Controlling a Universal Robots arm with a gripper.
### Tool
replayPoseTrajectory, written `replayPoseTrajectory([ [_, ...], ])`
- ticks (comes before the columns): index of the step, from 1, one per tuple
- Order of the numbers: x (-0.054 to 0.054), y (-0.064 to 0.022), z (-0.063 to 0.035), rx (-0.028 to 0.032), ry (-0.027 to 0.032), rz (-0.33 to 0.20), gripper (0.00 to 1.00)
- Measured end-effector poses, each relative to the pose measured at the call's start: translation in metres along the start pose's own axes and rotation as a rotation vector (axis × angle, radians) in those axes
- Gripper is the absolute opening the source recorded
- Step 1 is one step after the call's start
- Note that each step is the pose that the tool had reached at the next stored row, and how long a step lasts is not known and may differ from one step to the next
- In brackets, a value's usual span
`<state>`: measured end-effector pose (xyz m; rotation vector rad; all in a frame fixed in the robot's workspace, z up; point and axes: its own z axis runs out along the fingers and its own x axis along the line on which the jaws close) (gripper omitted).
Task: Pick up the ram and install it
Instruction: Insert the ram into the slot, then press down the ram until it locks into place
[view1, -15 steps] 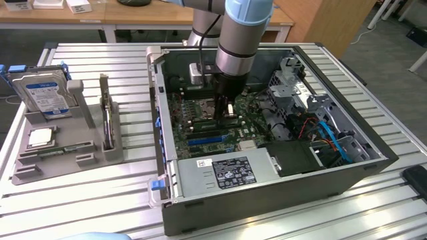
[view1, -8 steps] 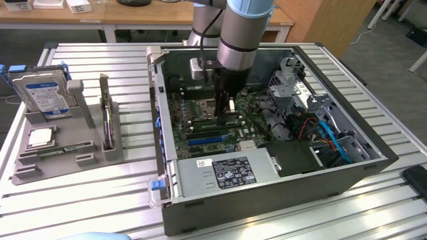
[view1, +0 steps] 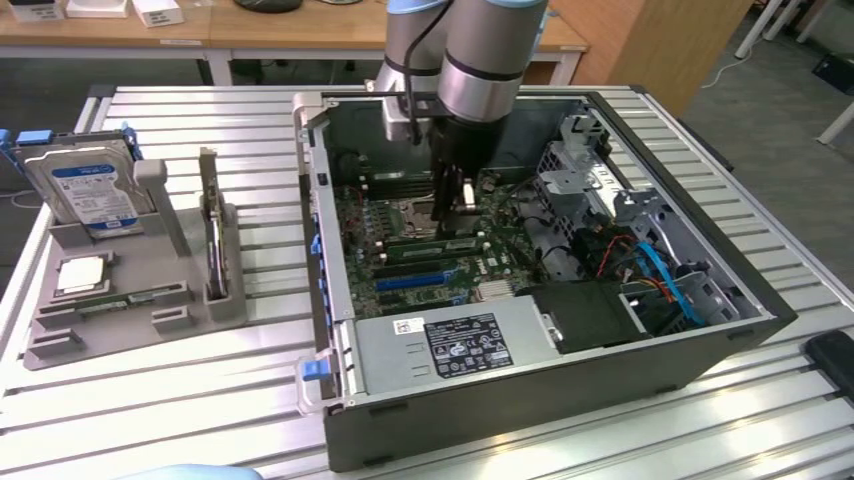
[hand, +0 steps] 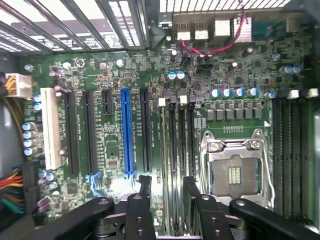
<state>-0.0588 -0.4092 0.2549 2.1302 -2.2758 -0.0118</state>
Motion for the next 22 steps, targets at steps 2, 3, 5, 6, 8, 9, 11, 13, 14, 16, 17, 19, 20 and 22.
replayPoseTrajectory([
  [2, 0.000, 0.0001, -0.0063, 0.0000, 0.0000, 0.000, 0.38],
  [3, 0.000, 0.0001, -0.0092, -0.0001, 0.0001, 0.000, 0.38],
  [5, 0.000, 0.0002, -0.0144, 0.0000, 0.0001, 0.000, 0.38],
  [6, 0.000, 0.0002, -0.0169, 0.0000, 0.0000, 0.000, 0.38],
  [8, 0.000, 0.0003, -0.0219, 0.0000, 0.0000, 0.000, 0.38],
  [9, 0.000, 0.0003, -0.0245, 0.0000, 0.0000, 0.000, 0.38],
  [11, 0.000, 0.0003, -0.0298, 0.0000, 0.0000, 0.000, 0.38],
  [13, 0.000, 0.0004, -0.0347, 0.0000, 0.0000, 0.000, 0.38],
  [14, 0.000, 0.0004, -0.0369, 0.0001, -0.0001, 0.000, 0.38],
  [16, 0.000, 0.0003, -0.0409, 0.0000, 0.0000, 0.000, 0.38],
  [17, 0.000, 0.0003, -0.0408, 0.0001, -0.0002, 0.000, 0.38],
  [19, 0.000, 0.0003, -0.0409, 0.0001, -0.0002, 0.000, 0.38],
  [20, 0.000, 0.0003, -0.0410, 0.0000, -0.0001, 0.000, 0.38],
  [22, 0.000, 0.0003, -0.0412, 0.0000, 0.0000, 0.000, 0.38],
])
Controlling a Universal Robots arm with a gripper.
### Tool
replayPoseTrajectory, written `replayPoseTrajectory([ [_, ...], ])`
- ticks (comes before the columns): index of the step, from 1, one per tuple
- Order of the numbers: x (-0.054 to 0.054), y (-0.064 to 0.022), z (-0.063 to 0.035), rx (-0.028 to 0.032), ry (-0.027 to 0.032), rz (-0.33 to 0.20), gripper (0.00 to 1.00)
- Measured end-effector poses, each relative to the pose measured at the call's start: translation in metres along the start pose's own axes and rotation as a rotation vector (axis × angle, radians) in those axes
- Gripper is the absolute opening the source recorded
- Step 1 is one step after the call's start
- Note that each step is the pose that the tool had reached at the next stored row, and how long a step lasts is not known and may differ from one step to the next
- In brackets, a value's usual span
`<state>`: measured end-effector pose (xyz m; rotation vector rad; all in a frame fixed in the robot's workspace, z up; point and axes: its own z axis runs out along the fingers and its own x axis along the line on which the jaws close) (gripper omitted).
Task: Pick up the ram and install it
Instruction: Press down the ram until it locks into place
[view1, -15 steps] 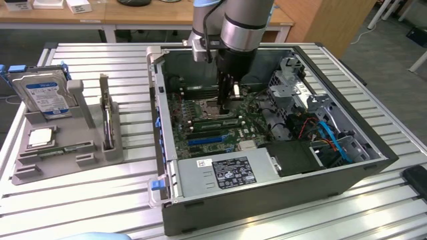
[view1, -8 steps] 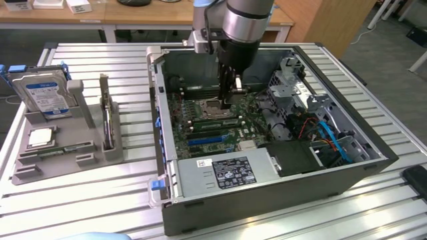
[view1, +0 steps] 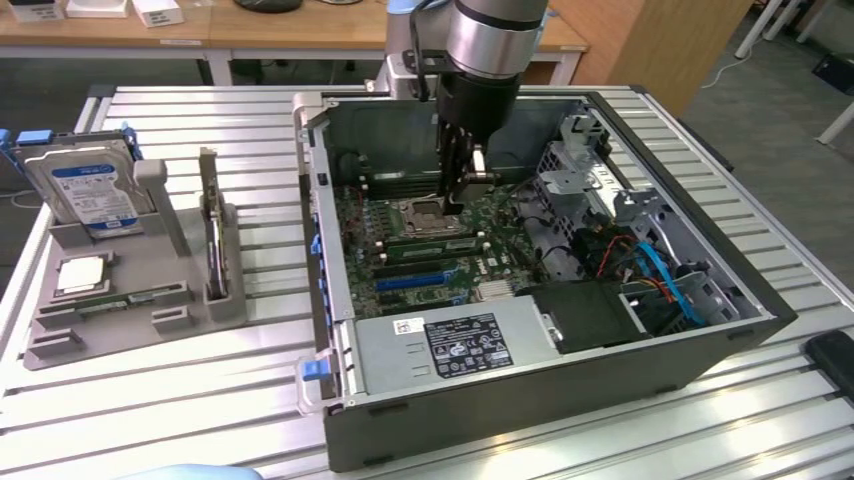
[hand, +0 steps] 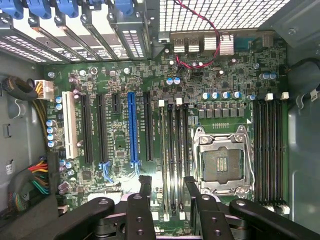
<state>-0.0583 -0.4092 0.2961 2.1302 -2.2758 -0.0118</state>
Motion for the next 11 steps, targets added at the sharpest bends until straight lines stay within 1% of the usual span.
replayPoseTrajectory([
  [9, 0.0000, 0.0000, -0.0001, 0.0000, -0.0001, 0.000, 0.38],
  [10, 0.0000, 0.0000, -0.0001, 0.0000, 0.0000, 0.000, 0.37],
  [11, 0.0000, 0.0000, -0.0001, 0.0000, 0.0000, 0.000, 0.31],
])
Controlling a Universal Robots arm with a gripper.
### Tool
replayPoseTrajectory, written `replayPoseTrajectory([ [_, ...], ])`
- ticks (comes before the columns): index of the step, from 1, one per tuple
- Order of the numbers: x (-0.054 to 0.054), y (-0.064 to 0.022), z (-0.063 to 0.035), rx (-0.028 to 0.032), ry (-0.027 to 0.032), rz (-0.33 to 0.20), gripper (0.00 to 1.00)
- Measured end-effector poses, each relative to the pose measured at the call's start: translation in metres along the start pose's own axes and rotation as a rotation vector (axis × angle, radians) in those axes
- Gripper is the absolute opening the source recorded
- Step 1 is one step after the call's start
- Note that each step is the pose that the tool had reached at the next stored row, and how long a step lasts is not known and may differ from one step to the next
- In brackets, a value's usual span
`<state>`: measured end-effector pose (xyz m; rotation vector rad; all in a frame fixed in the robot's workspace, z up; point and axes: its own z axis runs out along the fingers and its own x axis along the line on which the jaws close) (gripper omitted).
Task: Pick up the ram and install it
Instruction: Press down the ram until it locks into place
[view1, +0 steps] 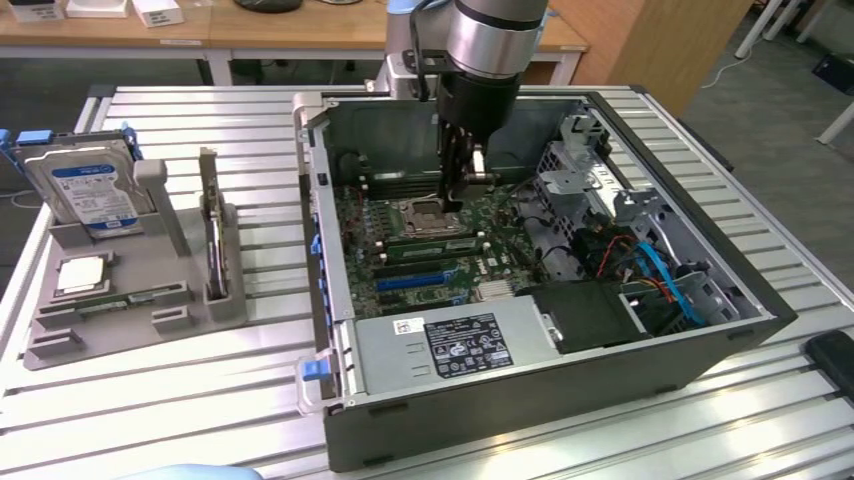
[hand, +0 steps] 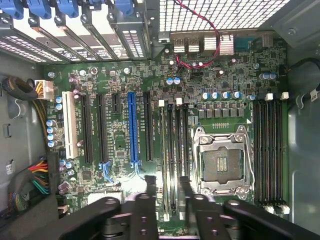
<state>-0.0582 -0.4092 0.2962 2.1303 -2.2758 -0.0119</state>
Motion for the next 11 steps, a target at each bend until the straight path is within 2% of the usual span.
replayPoseTrajectory([
  [1, 0.0000, 0.0000, 0.0000, 0.0000, 0.0000, 0.000, 0.25],
  [2, 0.0000, 0.0000, 0.0000, 0.0000, 0.0000, 0.000, 0.25],
  [3, 0.0000, 0.0000, 0.0000, 0.0000, 0.0000, 0.000, 0.19],
  [4, 0.0000, 0.0000, 0.0000, 0.0000, 0.0000, 0.000, 0.19],
  [6, 0.0000, 0.0000, 0.0000, 0.0000, 0.0000, 0.000, 0.10],
  [11, -0.0001, -0.0010, -0.0001, -0.0001, 0.0002, 0.000, 0.10],
])
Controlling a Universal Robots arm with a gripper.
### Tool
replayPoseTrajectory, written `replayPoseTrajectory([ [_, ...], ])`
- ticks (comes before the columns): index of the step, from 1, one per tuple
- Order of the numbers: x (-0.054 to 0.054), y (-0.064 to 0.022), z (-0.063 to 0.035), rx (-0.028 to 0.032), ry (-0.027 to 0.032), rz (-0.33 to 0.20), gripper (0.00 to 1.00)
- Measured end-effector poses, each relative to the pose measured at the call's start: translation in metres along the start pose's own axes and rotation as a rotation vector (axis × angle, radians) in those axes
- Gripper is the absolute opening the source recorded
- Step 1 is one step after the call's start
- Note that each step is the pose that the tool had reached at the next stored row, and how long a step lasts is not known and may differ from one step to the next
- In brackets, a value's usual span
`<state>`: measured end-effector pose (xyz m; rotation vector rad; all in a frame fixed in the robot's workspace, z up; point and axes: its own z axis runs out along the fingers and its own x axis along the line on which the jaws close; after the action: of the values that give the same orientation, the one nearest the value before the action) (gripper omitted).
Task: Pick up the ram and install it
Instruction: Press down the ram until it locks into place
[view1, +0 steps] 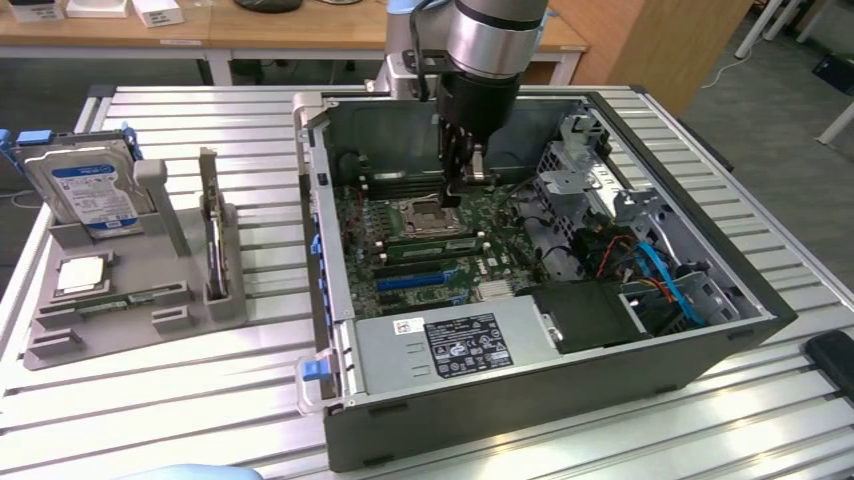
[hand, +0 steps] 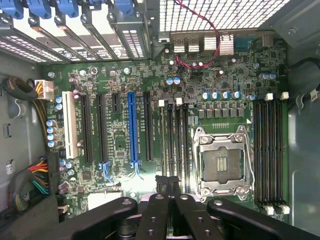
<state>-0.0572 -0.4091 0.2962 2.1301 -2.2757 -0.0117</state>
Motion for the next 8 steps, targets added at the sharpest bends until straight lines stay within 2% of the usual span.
replayPoseTrajectory([
  [3, -0.001, -0.0072, 0.0000, 0.0000, -0.0001, 0.000, 0.10],
  [8, -0.002, -0.0255, 0.0000, 0.0000, -0.0001, 0.000, 0.10],
])
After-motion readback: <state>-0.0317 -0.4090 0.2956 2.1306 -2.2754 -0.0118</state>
